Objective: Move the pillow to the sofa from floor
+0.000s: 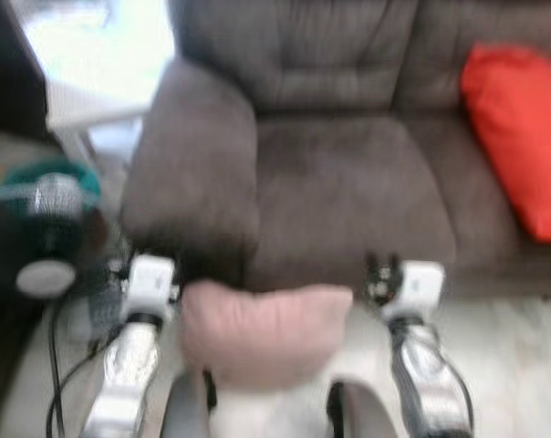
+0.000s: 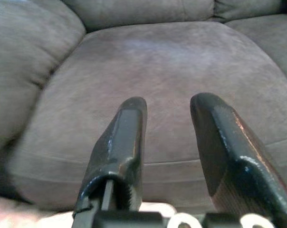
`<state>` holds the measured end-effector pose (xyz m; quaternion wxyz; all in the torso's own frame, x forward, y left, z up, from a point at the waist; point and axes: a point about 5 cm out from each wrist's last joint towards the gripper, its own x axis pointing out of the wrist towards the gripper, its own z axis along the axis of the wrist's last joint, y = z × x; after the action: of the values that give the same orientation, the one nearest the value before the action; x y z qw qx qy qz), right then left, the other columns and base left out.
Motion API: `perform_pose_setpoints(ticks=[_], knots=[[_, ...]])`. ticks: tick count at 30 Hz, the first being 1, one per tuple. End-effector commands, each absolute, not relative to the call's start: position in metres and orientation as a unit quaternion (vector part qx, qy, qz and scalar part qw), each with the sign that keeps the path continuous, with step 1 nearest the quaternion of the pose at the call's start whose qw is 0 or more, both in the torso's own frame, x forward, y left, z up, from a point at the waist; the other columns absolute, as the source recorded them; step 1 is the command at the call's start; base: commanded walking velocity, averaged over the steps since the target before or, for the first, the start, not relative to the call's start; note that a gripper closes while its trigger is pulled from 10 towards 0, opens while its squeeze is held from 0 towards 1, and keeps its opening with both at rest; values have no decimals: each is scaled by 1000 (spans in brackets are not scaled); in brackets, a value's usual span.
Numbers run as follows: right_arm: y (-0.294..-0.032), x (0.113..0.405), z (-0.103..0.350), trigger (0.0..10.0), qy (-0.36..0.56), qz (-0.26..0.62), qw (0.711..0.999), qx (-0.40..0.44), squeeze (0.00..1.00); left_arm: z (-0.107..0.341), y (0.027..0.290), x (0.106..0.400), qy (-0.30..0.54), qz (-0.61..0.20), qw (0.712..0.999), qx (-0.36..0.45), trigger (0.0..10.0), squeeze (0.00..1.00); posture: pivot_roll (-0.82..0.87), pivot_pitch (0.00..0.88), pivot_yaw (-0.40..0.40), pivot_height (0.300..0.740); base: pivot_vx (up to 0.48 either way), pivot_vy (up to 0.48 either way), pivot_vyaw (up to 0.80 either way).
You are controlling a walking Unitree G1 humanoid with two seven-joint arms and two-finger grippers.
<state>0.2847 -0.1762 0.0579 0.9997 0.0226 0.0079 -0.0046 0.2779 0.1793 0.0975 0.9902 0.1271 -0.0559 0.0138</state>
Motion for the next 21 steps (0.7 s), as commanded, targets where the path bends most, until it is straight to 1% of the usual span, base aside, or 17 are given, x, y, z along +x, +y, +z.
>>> perform_pose_setpoints(ticks=[1,7,13,16,17,21], knots=[[-183,281,56,10000,13,-18,1000,21,0,94,174,276,-51,5,991,122,10000,0,149,100,-28,569,255,0,0],[-181,282,56,10000,13,-13,1000,13,0,94,175,276,-52,6,991,123,10000,0,150,100,-29,569,276,0,0],[-181,281,54,10000,16,-10,1000,12,0,94,175,276,-51,6,991,122,10000,0,151,102,-28,569,256,0,473],[-181,281,53,10000,18,-12,1000,17,0,94,175,276,-50,6,991,122,10000,0,151,103,-28,569,255,0,0],[-182,281,52,10000,21,-13,1000,19,0,84,173,276,-23,-10,993,118,10000,0,154,104,-28,569,0,0,0],[-181,281,51,10000,23,-13,999,19,0,67,173,271,13,-25,992,124,10000,0,149,104,-26,569,0,0,0]])
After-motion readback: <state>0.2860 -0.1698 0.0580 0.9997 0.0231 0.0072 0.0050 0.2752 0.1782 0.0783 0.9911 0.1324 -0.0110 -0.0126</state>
